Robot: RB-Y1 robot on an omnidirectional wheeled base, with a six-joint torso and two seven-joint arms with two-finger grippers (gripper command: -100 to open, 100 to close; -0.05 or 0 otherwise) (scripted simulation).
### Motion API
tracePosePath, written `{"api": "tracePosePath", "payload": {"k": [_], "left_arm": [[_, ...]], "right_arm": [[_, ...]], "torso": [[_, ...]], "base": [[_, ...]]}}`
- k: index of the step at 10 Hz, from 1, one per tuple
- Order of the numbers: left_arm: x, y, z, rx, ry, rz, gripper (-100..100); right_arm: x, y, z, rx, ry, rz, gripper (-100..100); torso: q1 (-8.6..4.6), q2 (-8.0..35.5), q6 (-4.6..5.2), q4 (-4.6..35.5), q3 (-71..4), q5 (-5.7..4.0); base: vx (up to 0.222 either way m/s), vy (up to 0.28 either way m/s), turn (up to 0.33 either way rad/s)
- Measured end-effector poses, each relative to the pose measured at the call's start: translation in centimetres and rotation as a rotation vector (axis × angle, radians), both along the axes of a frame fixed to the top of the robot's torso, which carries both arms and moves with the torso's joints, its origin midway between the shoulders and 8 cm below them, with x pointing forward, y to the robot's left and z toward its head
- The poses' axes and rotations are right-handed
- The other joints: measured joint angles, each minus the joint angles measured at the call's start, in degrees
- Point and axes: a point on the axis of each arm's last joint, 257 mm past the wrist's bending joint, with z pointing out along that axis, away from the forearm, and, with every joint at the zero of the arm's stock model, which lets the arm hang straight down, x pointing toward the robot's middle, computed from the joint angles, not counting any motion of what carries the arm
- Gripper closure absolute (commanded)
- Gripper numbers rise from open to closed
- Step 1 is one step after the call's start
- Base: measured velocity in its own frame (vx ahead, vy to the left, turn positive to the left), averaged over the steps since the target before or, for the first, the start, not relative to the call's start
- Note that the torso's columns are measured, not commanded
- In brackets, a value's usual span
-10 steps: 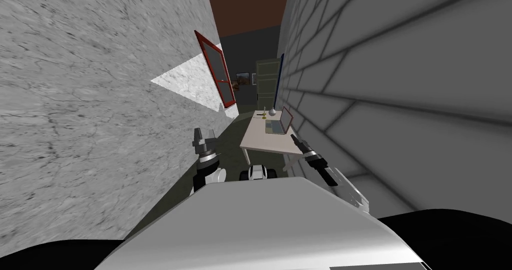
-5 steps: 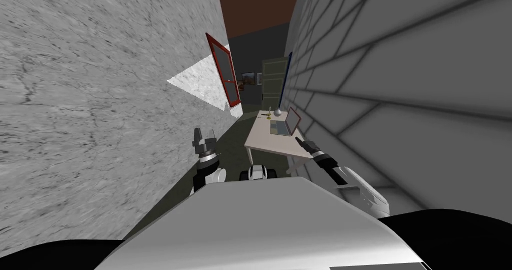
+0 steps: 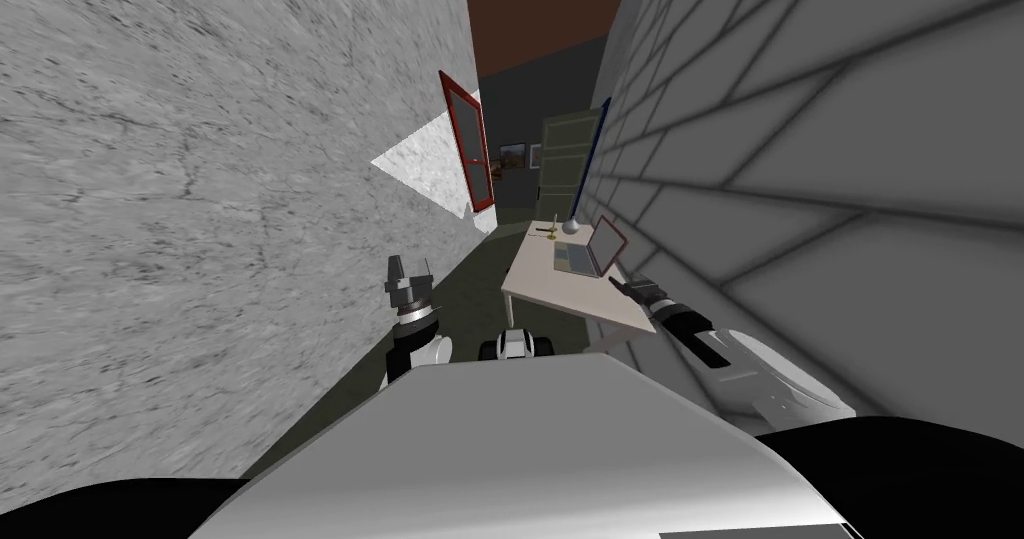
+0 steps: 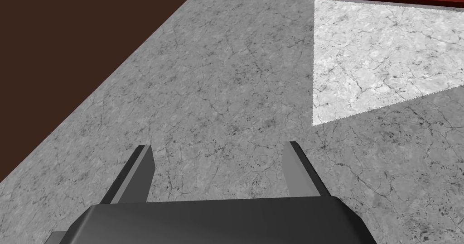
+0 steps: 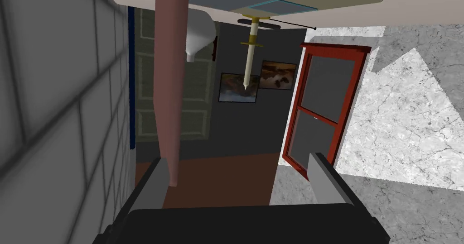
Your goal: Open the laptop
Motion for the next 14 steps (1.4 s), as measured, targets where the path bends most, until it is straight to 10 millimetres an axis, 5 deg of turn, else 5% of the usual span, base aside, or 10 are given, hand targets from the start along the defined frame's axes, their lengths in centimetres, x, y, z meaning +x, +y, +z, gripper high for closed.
{"api": "tracePosePath", "payload": {"k": [5, 8, 14], "left_arm": [[0.0, 0.0, 0.0, 0.000, 0.000, 0.000, 0], [0.0, 0.0, 0.0, 0.000, 0.000, 0.000, 0], [0.0, 0.0, 0.0, 0.000, 0.000, 0.000, 0]], "right_arm": [[-0.3, -6.3, 0.6, -0.246, 0.075, -0.053, -100], [-1.0, -11.5, 2.7, -0.439, 0.131, -0.097, -100], [-2.1, -18.5, 7.0, -0.726, 0.215, -0.165, -100]], "torso": [[0.00, 0.0, -0.01, 0.0, 0.0, -0.01], [0.03, 0.0, 0.00, 0.0, 0.0, 0.00], [-0.01, 0.0, 0.00, 0.0, 0.0, -0.02]], "base": [[0.011, 0.035, 0.127], [0.023, 0.050, 0.158], [0.013, 0.030, 0.100]]}}
